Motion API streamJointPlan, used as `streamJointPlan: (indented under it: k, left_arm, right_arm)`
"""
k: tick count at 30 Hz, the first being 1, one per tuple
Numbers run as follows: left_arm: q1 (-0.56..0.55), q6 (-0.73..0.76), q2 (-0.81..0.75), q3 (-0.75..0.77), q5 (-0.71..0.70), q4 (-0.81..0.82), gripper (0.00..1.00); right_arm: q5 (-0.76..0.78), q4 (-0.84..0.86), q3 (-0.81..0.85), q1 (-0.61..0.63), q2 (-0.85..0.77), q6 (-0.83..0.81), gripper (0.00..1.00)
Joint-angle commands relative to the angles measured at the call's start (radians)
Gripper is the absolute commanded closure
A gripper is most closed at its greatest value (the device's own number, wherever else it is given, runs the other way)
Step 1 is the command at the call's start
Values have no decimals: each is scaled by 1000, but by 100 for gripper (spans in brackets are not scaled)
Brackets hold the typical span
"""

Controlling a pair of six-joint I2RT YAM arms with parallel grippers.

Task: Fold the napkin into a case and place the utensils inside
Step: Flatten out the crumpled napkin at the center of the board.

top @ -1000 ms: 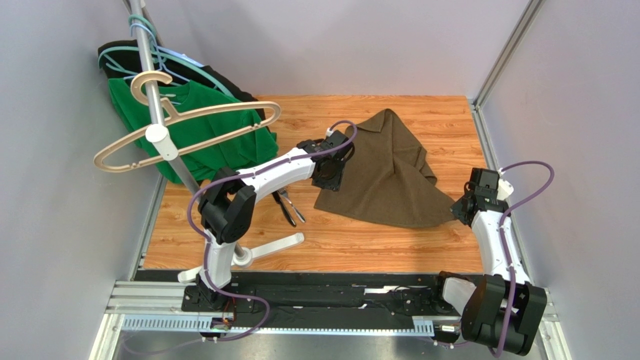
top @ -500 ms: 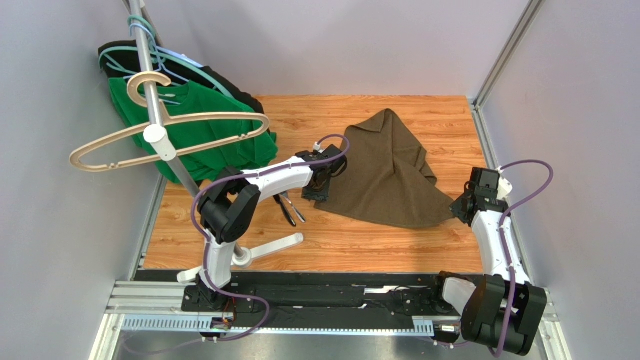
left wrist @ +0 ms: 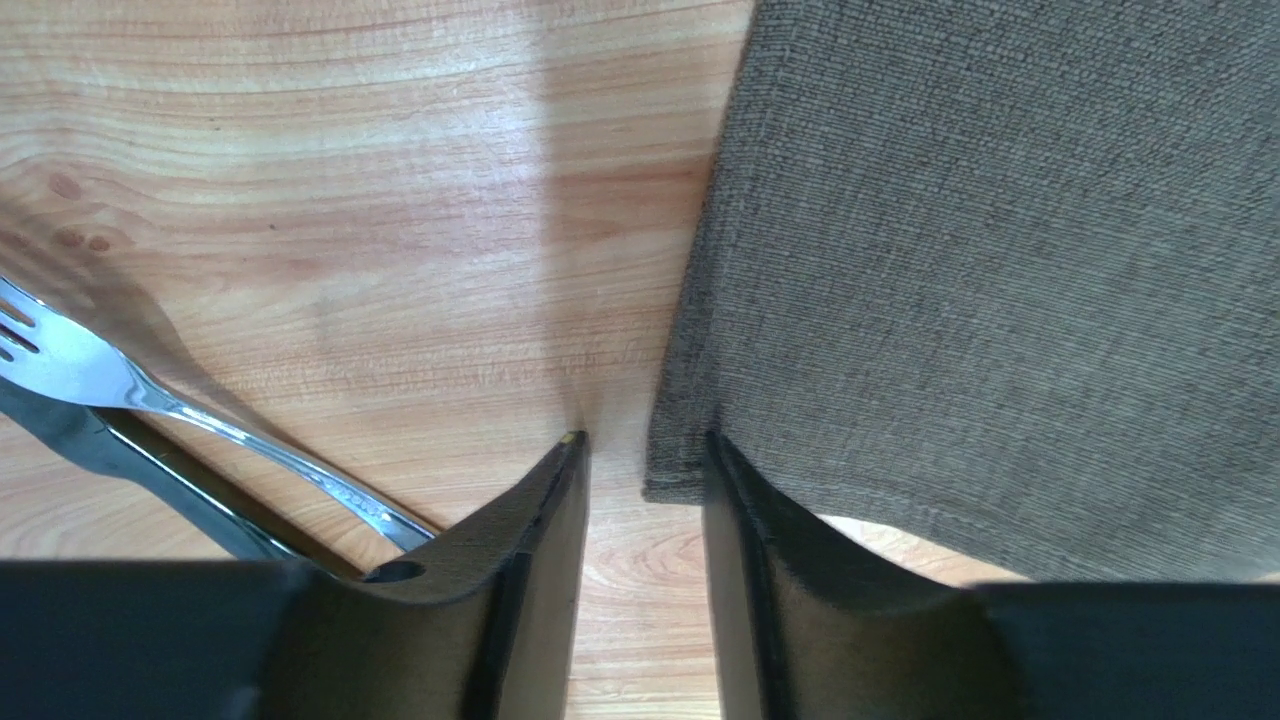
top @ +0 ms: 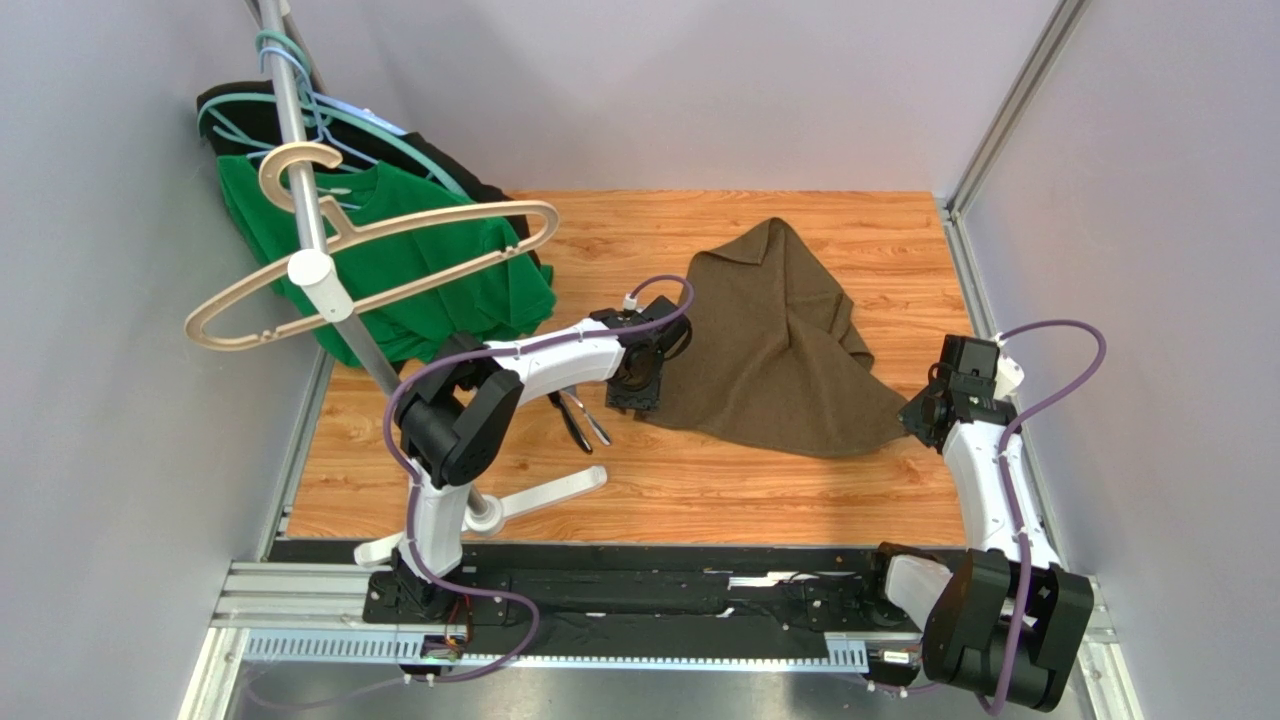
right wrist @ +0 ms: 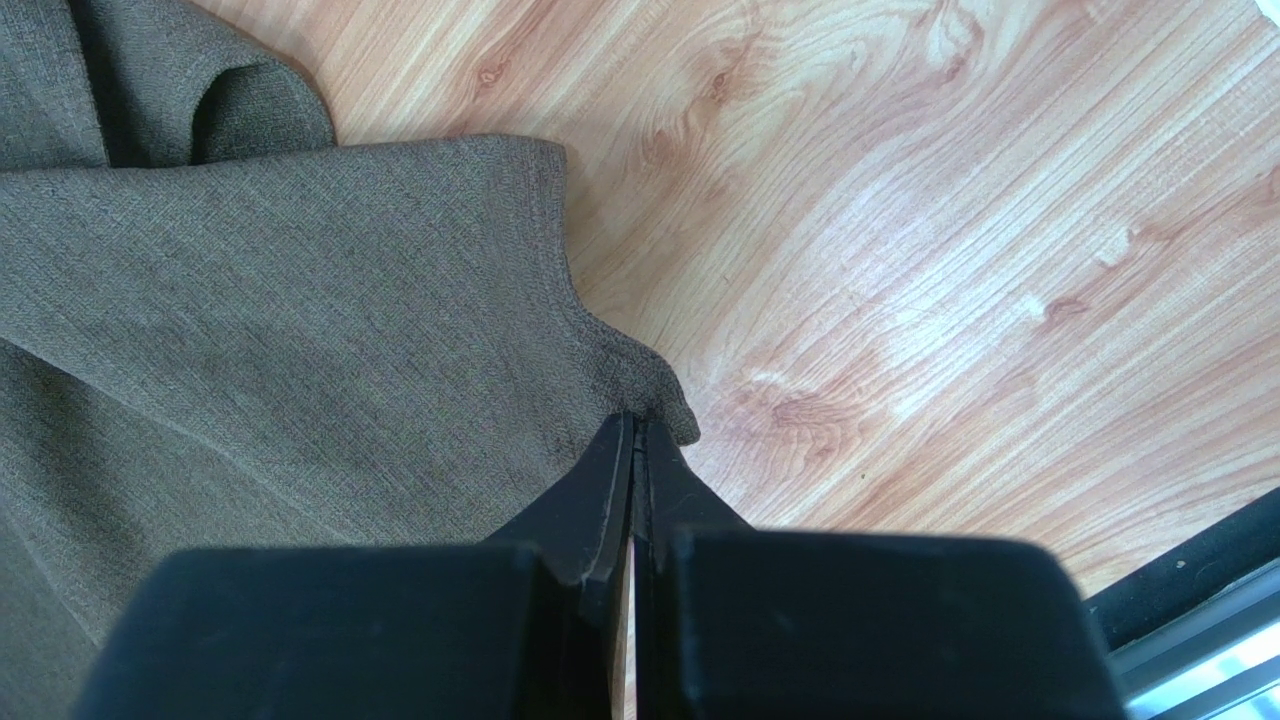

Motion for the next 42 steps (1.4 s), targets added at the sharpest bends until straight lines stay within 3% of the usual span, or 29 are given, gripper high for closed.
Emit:
streamJointPlan:
  k: [1,6,10,16,25,36,42]
  left_arm:
    - [8,-77,-12,-58,30,74,63]
    - [8,-105,-39,-127,50,184,93]
    - [4,-68,-64,-115,-3,180,100]
    - [-50,62,-145,-51,-62,172,100]
    - [-117,208,-332,122,-103,166,100]
    - [-137,459,-627,383,6,236,100]
    - [-142,541,-773,478,151,330,100]
  right_arm:
    - [5,34,3,-1,-25,-13,100]
    - [5,31,5,-1,-26,-10,100]
    - [14,23,13,-1,-40,-12,100]
    - [32,-8,75,-1,-60,-7,100]
    - [71,-152,275,-1,-238,-33,100]
    - [46,-340,794,-1,-387,-180,100]
    - [-57,-374,1105,13,-434,-219,100]
